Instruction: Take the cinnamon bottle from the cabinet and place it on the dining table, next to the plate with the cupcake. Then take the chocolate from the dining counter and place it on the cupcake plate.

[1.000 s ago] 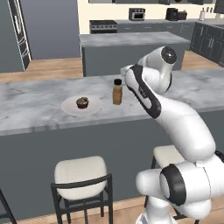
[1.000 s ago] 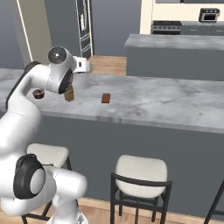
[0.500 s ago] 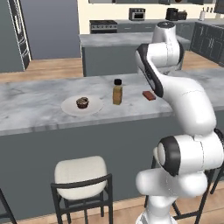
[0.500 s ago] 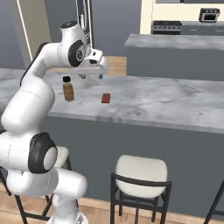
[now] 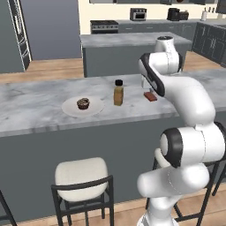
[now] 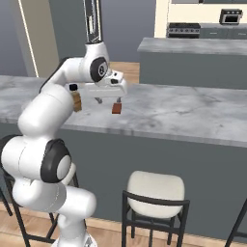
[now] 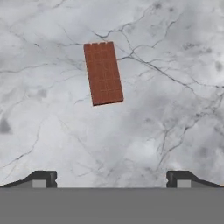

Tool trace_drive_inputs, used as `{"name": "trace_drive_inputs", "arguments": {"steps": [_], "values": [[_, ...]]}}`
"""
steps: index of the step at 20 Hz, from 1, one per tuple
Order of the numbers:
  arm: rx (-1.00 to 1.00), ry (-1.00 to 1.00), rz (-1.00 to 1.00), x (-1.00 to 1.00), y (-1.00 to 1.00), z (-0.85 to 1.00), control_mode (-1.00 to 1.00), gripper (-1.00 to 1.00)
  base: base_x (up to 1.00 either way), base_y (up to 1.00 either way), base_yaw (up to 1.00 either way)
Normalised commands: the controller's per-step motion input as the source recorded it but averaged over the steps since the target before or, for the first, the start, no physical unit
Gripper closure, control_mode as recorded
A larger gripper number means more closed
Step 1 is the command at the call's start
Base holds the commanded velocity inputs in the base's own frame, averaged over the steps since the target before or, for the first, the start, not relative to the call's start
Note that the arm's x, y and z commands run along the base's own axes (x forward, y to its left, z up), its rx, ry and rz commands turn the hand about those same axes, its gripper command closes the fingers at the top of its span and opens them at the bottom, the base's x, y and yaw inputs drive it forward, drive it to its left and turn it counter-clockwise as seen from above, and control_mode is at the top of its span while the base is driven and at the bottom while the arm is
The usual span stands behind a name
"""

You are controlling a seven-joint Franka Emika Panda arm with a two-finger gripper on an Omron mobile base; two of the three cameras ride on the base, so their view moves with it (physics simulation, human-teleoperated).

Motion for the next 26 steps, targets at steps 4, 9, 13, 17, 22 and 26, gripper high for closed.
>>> {"name": "trace_drive_inputs", "arguments": {"steps": [4,9,13,17,22,26], "values": [[0.03,0.06,0.06,0.26,-0.12,-0.40,-1.00,-1.00,0.00,0.00,0.00],[0.02,0.07,0.05,0.36,-0.01,-0.25,-1.00,-1.00,0.00,0.00,0.00],[0.04,0.10,0.06,0.53,0.00,-0.27,-1.00,-1.00,0.00,0.00,0.00],[0.09,0.13,0.03,0.46,-0.03,-0.25,-1.00,-1.00,0.00,0.00,0.00],[0.05,0.07,0.01,0.33,-0.04,-0.17,-1.00,-1.00,0.00,0.00,0.00],[0.00,0.03,0.00,0.00,0.01,-0.56,-1.00,-1.00,0.00,0.00,0.00]]}}
